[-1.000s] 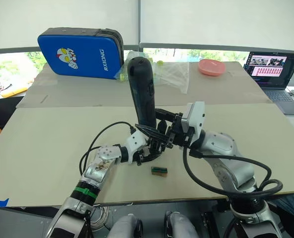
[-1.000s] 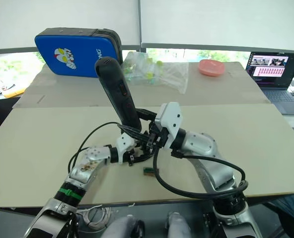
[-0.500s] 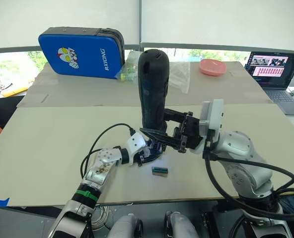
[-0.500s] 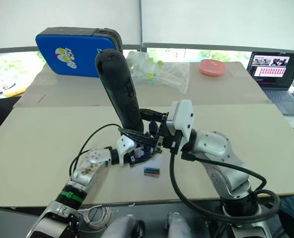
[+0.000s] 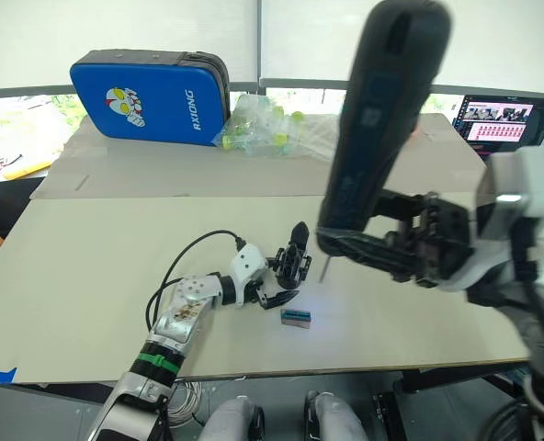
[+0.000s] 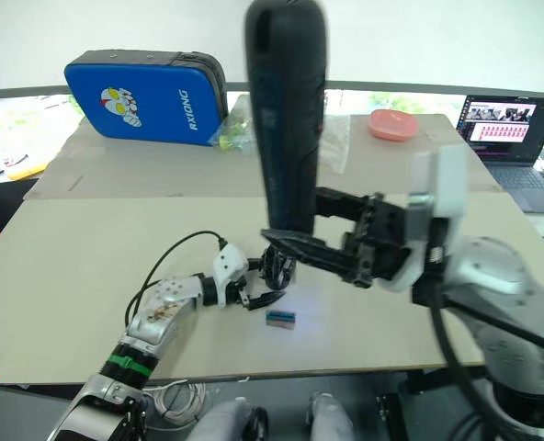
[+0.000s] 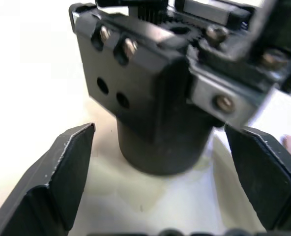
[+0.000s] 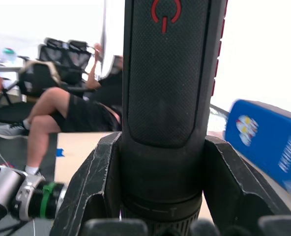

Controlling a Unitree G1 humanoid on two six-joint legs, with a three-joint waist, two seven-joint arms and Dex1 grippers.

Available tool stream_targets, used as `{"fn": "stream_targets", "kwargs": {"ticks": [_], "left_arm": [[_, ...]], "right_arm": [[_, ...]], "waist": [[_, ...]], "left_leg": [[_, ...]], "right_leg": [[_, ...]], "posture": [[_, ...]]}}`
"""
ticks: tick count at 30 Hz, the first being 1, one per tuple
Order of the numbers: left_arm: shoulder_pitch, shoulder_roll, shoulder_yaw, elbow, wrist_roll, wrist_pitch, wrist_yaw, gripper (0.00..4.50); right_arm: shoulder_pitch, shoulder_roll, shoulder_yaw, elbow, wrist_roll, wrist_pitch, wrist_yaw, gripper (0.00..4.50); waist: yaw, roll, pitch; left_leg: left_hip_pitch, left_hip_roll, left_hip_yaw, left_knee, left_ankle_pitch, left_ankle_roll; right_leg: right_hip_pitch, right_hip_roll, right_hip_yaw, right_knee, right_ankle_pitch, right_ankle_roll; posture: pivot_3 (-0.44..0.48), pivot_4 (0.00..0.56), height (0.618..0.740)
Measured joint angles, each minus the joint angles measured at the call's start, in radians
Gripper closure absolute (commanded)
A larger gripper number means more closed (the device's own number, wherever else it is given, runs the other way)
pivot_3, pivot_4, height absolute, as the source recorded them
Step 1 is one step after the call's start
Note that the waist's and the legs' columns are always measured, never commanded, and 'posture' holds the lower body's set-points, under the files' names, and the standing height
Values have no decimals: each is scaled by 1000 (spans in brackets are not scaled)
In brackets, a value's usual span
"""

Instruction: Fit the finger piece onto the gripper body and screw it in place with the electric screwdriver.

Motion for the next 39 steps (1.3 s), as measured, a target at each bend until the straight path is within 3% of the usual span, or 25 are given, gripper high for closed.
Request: {"fn": "stream_targets", "kwargs": {"ticks": [5,9,13,17,21,28,36,38,39], "left_arm": [[51,165,82,-8,-93,-31,-165,30],[49,292,181,103,-181,-83,-370,30],[22,347,213,100,-263,-45,-518,30],[21,403,214,13,-326,16,-640,30],[14,397,222,-46,-360,49,-637,30],[57,399,260,-182,-405,111,-576,30],[115,412,316,-214,-415,127,-522,30],[118,412,326,-219,-421,132,-503,0],[120,412,329,-222,-423,135,-495,0]], "right_arm": [[178,-223,-278,95,137,156,56,2619],[347,-373,-473,233,170,396,152,2619],[454,-493,-535,355,114,602,239,2619],[497,-556,-405,462,-60,629,279,2619],[494,-594,-108,568,-284,520,299,2619],[183,-525,303,802,-558,454,304,2619],[8,-443,488,934,-731,413,384,2619],[-13,-429,493,962,-760,403,401,1586],[-15,-427,493,969,-770,397,407,1342]], "waist": [[-6,2,4],[3,3,8],[17,5,9],[19,5,10],[19,7,10],[3,13,15],[4,15,16],[4,15,16],[4,15,16]], "left_leg": [[0,0,0,0,-1,0],[-3,0,0,1,-1,1],[-5,0,0,3,-3,3],[-8,-1,0,3,-3,4],[-8,-3,0,3,-1,-1],[-9,-3,1,3,0,-2],[-9,-3,1,7,0,-4],[-9,-3,1,9,0,-3],[-9,-3,1,10,0,-3]], "right_leg": [[-1,0,0,0,0,-5],[-1,-1,-1,0,-5,-9],[-1,-2,-1,-3,-6,-7],[-2,-2,-1,-6,-6,-7],[-3,-3,-2,-5,-3,-3],[-4,-1,-2,-4,-2,-1],[-3,-1,-3,-1,-2,-1],[-2,-2,-2,0,-2,0],[-2,-2,-2,0,-2,0]], "posture": [[0,150,740],[0,150,740],[0,150,740],[0,150,740],[0,150,740],[0,150,740],[0,150,740],[0,150,740],[0,150,740]]}}
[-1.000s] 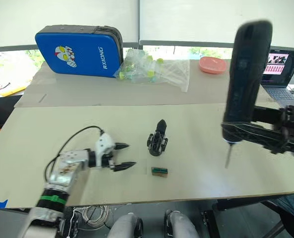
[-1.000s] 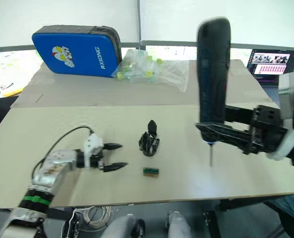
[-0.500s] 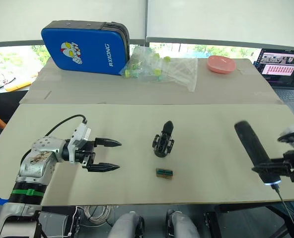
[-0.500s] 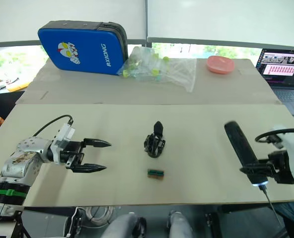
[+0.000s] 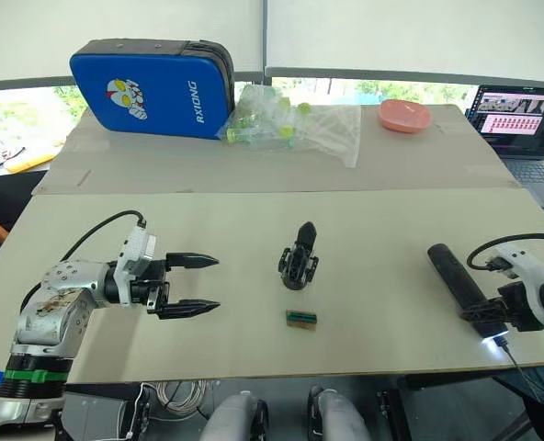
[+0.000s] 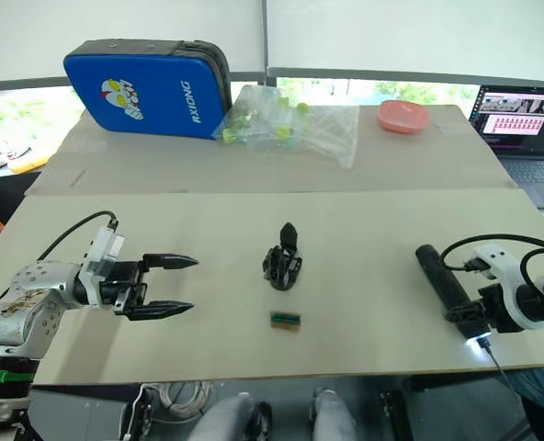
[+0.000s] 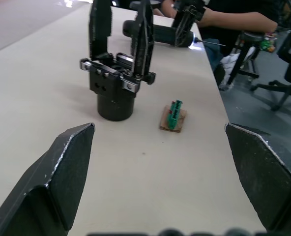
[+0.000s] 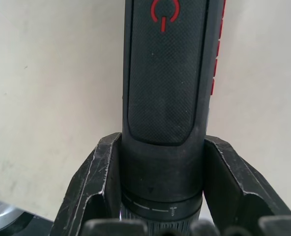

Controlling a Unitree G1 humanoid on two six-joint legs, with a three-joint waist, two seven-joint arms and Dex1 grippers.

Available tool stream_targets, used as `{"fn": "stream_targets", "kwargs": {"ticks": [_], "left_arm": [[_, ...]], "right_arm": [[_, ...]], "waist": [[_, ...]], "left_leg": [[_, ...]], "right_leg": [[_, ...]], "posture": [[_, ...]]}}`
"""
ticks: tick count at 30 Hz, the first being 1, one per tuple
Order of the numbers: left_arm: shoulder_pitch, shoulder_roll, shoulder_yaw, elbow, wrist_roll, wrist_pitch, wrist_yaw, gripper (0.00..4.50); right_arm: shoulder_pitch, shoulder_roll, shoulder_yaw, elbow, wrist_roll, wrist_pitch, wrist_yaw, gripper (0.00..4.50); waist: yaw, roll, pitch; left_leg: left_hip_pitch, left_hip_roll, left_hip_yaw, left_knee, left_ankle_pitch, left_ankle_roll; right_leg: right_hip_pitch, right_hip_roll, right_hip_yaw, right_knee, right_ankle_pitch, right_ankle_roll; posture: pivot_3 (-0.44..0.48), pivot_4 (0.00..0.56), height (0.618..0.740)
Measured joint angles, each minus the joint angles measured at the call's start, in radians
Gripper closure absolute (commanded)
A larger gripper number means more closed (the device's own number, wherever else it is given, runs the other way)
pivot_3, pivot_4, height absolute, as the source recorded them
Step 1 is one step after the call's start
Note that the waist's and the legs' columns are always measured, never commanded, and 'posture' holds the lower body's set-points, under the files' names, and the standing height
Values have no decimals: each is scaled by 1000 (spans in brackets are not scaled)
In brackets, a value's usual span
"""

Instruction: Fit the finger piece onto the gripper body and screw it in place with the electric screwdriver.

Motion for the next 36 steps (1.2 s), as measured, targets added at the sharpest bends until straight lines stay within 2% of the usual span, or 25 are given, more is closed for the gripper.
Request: {"fn": "stream_targets", "kwargs": {"ticks": [3,4,9,12,17,19,21,23,26,29,32,36], "left_arm": [[8,3,9,-4,-1,28,34,0],[8,5,9,-4,-1,39,47,0],[-7,8,18,8,4,74,118,0],[-8,8,39,40,43,16,150,0],[19,8,60,145,170,-200,203,0],[33,8,58,203,215,-259,211,0],[36,19,58,259,245,-311,206,0],[36,34,59,313,270,-347,206,0],[36,46,69,387,284,-384,214,0],[44,47,70,402,289,-403,221,0],[71,47,73,388,288,-403,231,0],[129,47,85,345,286,-404,253,0]], "right_arm": [[-5,0,-1,17,-30,-14,18,216],[-5,0,-2,21,-34,-19,25,15],[34,-12,-80,14,-38,-52,56,15],[89,-56,-169,1,-39,-94,73,15],[279,-133,-473,-118,-39,-199,210,15],[298,-110,-609,-195,-30,-249,254,15],[307,-8,-723,-306,14,-316,287,15],[331,83,-761,-414,47,-380,291,15],[410,248,-728,-554,15,-557,259,15],[422,390,-660,-622,-3,-725,226,15],[431,448,-585,-640,-24,-850,222,15],[423,495,-522,-606,-46,-922,193,15]], "waist": [[-1,0,0],[-1,0,0],[1,0,0],[1,1,0],[2,2,-1],[-2,2,-1],[-1,-5,-1],[0,-6,-1],[9,-7,-1],[14,-7,-1],[13,-8,-1],[11,-8,-1]], "left_leg": [[0,0,0,1,0,0],[0,0,0,2,0,0],[1,0,0,2,1,-2],[1,0,0,1,1,-2],[3,1,0,1,0,-4],[3,2,0,1,-1,-5],[6,3,0,1,-1,-7],[6,4,0,0,-1,-7],[8,3,0,0,-1,-7],[8,2,0,1,0,-7],[10,1,0,1,0,-7],[11,2,1,0,0,-7]], "right_leg": [[0,0,0,2,0,0],[0,0,0,2,0,0],[0,1,0,4,0,0],[0,1,0,4,0,-1],[0,1,0,4,1,-1],[1,1,1,4,1,-1],[3,2,0,3,-1,1],[3,2,0,3,-1,3],[3,2,2,4,-1,2],[3,2,2,4,3,-2],[3,2,2,4,3,-2],[3,2,2,4,3,-2]], "posture": [[0,150,740],[0,150,740],[0,150,740],[0,150,740],[0,150,740],[0,150,740],[0,150,740],[0,150,740],[0,150,740],[0,150,740],[0,150,740],[0,150,740]]}}
